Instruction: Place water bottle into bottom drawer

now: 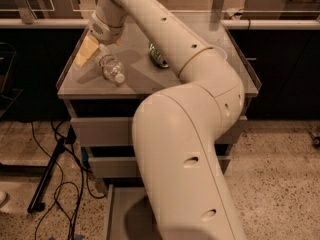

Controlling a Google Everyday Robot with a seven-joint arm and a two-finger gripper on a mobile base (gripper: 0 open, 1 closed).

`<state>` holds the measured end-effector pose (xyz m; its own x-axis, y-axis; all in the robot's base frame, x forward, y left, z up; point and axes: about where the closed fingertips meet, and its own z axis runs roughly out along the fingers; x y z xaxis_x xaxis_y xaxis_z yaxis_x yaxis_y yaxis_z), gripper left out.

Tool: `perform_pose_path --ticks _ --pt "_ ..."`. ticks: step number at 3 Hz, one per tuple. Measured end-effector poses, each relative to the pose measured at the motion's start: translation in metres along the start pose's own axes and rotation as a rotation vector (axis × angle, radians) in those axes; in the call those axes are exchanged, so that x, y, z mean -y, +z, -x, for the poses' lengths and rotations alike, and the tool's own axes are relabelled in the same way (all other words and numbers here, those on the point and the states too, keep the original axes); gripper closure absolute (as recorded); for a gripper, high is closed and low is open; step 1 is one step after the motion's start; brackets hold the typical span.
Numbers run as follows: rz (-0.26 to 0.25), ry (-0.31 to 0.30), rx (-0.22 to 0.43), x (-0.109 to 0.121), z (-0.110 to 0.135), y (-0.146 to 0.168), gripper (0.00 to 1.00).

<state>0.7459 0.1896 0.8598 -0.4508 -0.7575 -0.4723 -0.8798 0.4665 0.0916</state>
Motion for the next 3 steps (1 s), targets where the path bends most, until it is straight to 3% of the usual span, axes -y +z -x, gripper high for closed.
perform_pose_path --ticks 1,2,3 --pt "-0.002 -0.009 -0.010 0.0006 0.0014 0.0086 0.00" --pt "-0.002 -0.010 -0.011 0.0007 0.0015 0.0095 0.15" --pt "-0.002 -0.010 -0.011 0.0007 0.0015 0.0095 0.46"
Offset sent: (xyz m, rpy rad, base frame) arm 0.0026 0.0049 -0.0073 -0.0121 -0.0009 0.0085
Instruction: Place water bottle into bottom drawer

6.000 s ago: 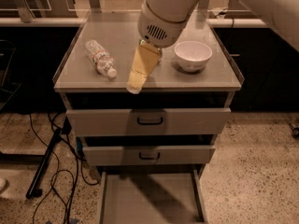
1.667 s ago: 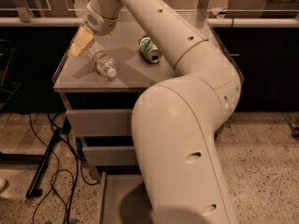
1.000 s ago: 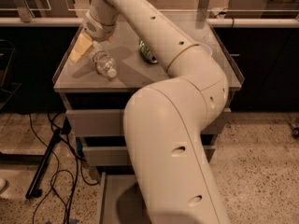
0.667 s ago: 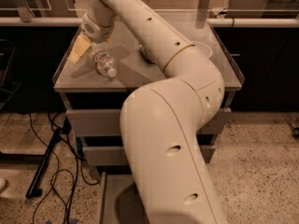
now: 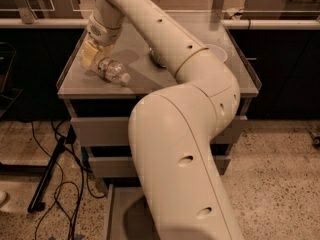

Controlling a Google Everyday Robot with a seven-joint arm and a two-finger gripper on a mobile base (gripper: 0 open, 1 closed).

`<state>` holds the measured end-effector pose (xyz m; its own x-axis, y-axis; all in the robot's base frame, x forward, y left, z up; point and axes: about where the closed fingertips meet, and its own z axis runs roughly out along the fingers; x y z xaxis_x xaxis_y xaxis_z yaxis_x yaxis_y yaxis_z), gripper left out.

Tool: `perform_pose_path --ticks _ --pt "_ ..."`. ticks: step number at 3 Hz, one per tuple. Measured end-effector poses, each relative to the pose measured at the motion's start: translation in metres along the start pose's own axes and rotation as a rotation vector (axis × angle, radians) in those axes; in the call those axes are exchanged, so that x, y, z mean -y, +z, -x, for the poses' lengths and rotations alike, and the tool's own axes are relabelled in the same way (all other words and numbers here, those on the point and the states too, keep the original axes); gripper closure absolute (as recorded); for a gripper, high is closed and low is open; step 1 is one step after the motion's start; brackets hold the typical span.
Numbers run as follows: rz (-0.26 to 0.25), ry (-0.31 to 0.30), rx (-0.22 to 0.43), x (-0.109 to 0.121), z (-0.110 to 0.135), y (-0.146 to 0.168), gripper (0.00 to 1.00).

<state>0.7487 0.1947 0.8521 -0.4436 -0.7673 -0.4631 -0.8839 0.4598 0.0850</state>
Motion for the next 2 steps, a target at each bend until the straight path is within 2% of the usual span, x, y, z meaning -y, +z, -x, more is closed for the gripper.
perform_pose_path --ticks 1,2 --pt "0.000 0.000 0.000 0.0000 0.0000 0.0000 0.69" --pt "0.000 0.000 0.000 0.0000 0.0000 0.0001 0.99"
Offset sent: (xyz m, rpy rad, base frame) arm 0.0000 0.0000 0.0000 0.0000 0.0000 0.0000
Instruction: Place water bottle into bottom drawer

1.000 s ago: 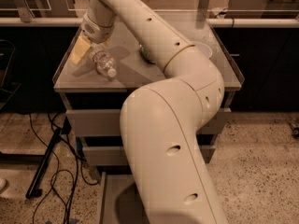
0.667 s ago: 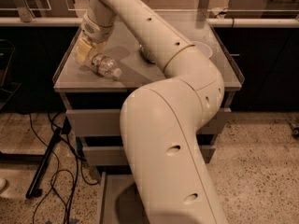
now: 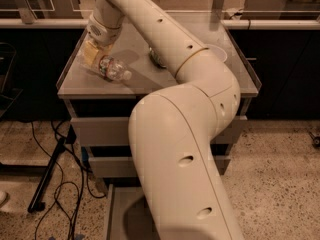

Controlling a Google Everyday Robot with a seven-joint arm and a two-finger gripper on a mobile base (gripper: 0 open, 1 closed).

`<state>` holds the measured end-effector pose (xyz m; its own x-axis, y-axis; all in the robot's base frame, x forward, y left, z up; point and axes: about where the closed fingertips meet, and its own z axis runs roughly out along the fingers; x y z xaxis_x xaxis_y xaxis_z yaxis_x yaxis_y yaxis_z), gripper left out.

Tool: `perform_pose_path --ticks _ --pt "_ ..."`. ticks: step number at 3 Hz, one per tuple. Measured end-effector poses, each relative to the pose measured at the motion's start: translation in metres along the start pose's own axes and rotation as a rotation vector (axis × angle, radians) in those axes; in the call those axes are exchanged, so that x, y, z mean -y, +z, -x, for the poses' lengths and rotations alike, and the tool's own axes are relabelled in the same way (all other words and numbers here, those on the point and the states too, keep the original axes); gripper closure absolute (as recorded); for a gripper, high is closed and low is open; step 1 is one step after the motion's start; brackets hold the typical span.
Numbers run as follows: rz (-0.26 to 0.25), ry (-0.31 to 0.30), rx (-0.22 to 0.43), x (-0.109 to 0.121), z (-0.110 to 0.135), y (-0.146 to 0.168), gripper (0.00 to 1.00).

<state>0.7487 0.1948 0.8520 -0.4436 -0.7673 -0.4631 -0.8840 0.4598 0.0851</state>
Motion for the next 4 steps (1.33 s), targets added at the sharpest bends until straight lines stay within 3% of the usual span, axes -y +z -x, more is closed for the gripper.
perform_pose_path --ticks 2,3,4 --pt "-0.019 -0.009 0.007 -0.004 0.002 -0.018 1.00" --pt "-0.056 -0.004 0.018 -0.022 -0.016 -0.068 1.00" --pt "-0.056 -0.004 0.018 -0.022 -0.016 -0.068 1.00"
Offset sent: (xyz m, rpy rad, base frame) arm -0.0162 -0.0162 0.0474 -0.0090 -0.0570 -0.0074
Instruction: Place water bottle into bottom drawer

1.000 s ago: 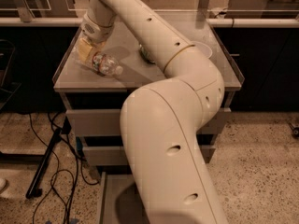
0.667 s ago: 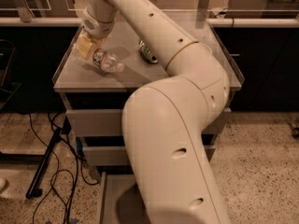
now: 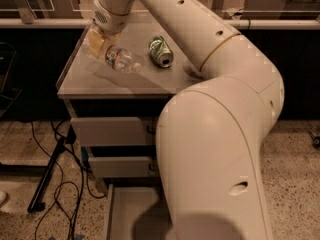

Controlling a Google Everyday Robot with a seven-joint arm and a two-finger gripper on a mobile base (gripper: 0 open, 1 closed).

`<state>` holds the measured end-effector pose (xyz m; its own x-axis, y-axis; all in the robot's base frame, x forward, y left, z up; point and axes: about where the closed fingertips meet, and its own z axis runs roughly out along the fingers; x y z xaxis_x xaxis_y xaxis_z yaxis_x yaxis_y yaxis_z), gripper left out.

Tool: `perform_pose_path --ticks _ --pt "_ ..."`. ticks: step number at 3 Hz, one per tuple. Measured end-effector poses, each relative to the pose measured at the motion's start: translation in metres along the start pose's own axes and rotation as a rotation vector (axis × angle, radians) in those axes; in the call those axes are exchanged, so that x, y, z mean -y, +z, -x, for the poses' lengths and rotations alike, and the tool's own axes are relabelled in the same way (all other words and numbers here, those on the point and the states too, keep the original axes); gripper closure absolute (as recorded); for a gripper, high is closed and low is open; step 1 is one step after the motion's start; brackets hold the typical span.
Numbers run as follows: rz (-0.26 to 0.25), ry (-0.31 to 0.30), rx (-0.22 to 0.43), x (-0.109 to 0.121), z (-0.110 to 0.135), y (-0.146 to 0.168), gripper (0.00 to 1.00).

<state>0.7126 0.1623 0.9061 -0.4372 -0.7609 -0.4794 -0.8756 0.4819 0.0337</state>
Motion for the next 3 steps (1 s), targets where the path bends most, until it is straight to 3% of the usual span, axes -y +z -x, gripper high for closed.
perform_pose_path --ticks 1,3 --pt "0.002 0.012 -0.013 -0.007 -0.011 -0.003 1.00" --pt "0.014 0.102 -0.066 -0.062 -0.086 -0.029 1.00"
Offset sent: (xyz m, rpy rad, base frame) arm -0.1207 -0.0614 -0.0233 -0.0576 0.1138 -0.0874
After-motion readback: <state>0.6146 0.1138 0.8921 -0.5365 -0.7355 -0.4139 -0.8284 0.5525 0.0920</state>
